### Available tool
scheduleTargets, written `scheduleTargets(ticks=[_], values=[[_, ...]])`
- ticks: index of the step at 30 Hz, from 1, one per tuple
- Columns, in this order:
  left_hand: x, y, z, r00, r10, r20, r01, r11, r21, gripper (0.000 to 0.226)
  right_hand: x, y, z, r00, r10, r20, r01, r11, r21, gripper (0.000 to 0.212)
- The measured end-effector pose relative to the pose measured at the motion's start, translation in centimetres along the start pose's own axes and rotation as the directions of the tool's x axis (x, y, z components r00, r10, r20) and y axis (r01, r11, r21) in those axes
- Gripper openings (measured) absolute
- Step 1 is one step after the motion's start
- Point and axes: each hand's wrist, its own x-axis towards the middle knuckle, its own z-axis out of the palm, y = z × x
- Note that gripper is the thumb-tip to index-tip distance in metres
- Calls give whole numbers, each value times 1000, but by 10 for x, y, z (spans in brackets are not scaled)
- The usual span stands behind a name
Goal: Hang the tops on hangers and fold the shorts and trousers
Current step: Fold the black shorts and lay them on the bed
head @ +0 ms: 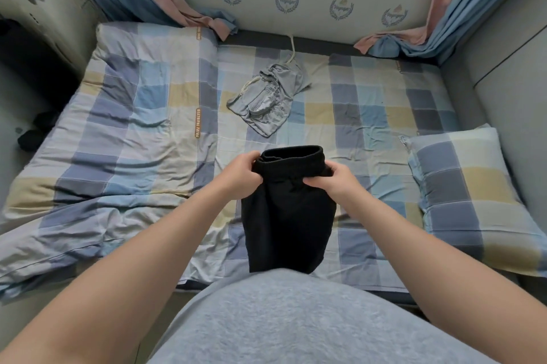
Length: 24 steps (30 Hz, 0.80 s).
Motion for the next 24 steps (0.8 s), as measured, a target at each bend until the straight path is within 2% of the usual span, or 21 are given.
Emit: scheduleTargets(ticks=[5, 10, 14, 18, 21, 24], values=[[22, 44, 6, 984, 137, -118, -125, 987, 97, 37, 14, -30, -42, 986, -140, -94, 133, 988, -85, 28], [34, 85, 10, 919, 321, -228, -282, 941, 189, 30, 15, -57, -75, 939, -312, -147, 287, 943, -170, 30], [36, 91, 21, 888, 386, -249, -316, 907, 279, 25, 13, -48, -78, 915, -362, -181, 309, 914, -264, 33], [36, 60, 45, 920, 349, -180, -268, 892, 363, 29, 16, -2, -63, 922, -338, -186, 237, 877, -418, 29], [40, 9, 78, 963, 242, -116, -172, 890, 422, 39, 22, 61, -40, 927, -324, -186, 171, 810, -561, 24], [48, -60, 121, 991, 125, -54, -87, 885, 457, 45, 31, 141, -13, 950, -261, -175, 98, 776, -623, 32]])
